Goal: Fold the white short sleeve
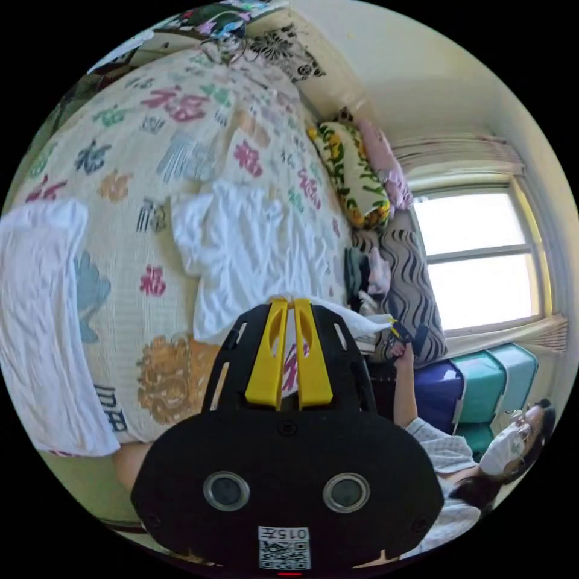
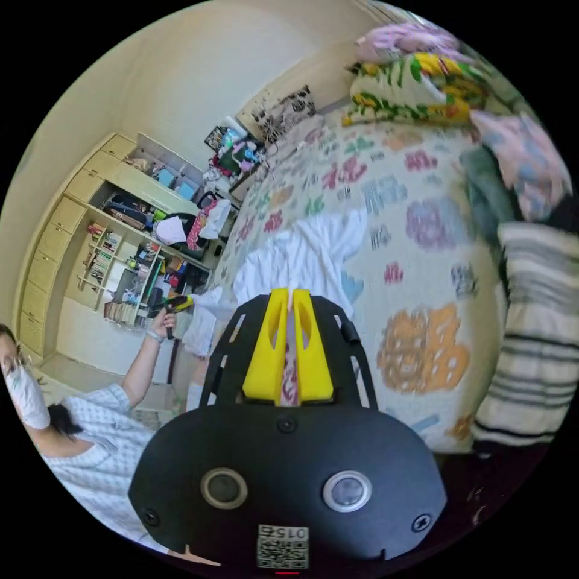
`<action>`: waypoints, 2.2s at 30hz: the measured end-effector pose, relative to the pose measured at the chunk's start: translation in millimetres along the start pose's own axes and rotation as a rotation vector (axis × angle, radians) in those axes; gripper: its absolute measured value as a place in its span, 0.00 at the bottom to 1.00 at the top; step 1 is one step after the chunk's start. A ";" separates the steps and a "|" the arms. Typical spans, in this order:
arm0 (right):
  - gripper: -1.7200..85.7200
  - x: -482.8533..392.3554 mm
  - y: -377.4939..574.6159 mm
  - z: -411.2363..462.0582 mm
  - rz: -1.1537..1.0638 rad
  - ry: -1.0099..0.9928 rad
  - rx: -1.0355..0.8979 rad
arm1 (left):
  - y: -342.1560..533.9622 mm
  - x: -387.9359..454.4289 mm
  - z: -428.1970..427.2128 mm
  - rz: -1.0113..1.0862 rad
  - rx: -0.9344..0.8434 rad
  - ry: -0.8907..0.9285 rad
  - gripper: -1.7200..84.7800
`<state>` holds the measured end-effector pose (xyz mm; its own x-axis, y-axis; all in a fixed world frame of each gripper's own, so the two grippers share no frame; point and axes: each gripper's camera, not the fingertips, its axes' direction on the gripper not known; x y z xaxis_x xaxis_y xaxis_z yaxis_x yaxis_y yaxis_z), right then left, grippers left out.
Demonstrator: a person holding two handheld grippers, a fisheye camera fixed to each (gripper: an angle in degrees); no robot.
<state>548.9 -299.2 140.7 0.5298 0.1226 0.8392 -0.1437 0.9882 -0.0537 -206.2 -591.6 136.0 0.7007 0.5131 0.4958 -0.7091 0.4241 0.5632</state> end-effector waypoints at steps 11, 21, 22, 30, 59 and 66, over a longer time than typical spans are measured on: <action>0.02 -161.6 -130.5 -167.2 -0.301 -0.077 0.382 | -109.5 249.7 -199.1 0.455 0.304 0.036 0.02; 0.02 -96.8 55.8 -127.5 -0.272 -0.134 0.209 | 39.7 145.3 -100.6 0.471 -0.010 0.009 0.02; 0.02 -73.1 81.1 -103.8 -0.202 -0.128 0.157 | 56.5 118.7 -71.2 0.425 -0.066 0.003 0.02; 0.02 33.3 188.6 53.2 0.123 0.047 -0.236 | 136.4 8.7 91.1 0.182 -0.352 -0.248 0.02; 0.09 169.0 142.6 20.7 0.181 -0.027 0.036 | 26.0 180.4 256.8 0.602 -0.405 -0.499 0.09; 0.10 256.3 60.1 79.5 0.330 -0.186 0.180 | -113.3 283.9 399.2 0.778 -0.321 -0.366 0.10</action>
<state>609.6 -215.7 395.6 0.2729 0.3949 0.8773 -0.4334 0.8646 -0.2544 104.5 -791.9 476.8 -0.0409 0.4955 0.8676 -0.9410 0.2729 -0.2002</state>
